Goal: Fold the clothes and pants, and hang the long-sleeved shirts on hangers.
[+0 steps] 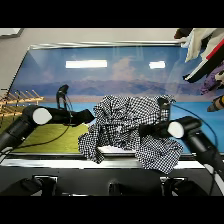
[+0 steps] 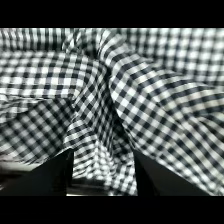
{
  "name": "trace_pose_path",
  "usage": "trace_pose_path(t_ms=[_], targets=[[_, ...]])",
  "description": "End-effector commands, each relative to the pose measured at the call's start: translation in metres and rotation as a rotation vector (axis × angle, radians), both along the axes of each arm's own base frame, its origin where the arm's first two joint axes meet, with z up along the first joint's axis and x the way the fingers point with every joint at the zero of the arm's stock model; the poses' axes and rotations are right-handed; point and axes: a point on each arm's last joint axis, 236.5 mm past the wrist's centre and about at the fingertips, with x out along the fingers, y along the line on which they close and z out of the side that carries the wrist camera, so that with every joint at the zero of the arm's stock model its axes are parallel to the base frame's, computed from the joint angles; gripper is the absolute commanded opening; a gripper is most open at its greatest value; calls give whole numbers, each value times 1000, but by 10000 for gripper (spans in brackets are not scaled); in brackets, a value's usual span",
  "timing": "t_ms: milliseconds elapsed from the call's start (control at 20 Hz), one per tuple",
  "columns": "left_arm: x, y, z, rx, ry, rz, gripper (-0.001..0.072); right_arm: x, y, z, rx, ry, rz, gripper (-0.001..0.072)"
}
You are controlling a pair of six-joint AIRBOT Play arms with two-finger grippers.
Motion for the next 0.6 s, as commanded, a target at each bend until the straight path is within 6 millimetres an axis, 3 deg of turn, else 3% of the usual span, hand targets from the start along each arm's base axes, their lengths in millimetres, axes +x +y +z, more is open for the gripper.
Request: trace_pose_path(t_ms=[0, 150, 350, 500, 550], targets=[[-13, -24, -7, 29, -19, -47, 558, 14, 8, -34, -46, -6, -6, 341], [-25, -38, -22, 50, 14, -90, 558, 28, 21, -45, -2, -25, -25, 291], [-32, -45, -38, 59, 67, -83, 559, 28, 29, -47, 35, -10, -43, 287], [-34, -47, -39, 61, 71, -90, 559, 21, 36, -40, 74, 6, -37, 339], [-34, -47, -39, 61, 70, -91, 559, 19, 35, -34, 72, -4, -32, 387]])
